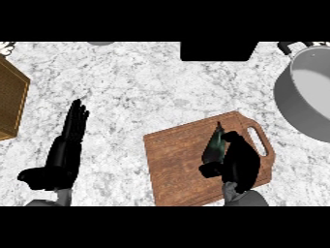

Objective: Pick the eggplant from the cutting board and place it in the pot

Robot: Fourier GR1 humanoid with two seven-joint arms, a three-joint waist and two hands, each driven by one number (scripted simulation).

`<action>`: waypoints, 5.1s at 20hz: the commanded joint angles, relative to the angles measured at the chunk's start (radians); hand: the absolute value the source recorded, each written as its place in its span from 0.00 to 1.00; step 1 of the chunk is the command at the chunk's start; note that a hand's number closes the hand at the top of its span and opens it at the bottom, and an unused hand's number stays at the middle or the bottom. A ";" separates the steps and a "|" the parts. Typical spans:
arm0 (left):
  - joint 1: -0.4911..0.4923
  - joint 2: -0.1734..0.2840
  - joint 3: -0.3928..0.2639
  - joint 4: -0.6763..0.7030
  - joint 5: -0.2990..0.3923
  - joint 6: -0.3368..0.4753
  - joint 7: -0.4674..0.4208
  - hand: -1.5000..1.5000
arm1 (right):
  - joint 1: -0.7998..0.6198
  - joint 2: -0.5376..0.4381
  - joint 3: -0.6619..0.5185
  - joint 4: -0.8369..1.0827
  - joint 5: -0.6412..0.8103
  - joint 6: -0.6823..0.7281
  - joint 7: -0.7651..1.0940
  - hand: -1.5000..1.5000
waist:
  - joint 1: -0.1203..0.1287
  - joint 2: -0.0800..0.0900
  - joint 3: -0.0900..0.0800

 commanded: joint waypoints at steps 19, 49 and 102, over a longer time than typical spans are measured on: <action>-0.080 -0.016 -0.016 -0.004 -0.022 -0.079 0.005 0.50 | -0.617 -0.340 -0.579 0.452 0.120 0.130 0.145 1.00 | 0.142 0.070 0.001; -0.107 -0.040 -0.001 0.029 -0.036 -0.045 0.041 0.50 | -0.929 -0.537 -0.815 0.997 0.613 0.091 0.407 1.00 | 0.092 0.041 0.004; -0.040 -0.051 0.075 0.002 -0.060 -0.029 0.053 0.50 | -0.363 -0.046 -1.264 0.273 0.366 -0.955 -0.078 0.00 | -0.016 -0.001 0.001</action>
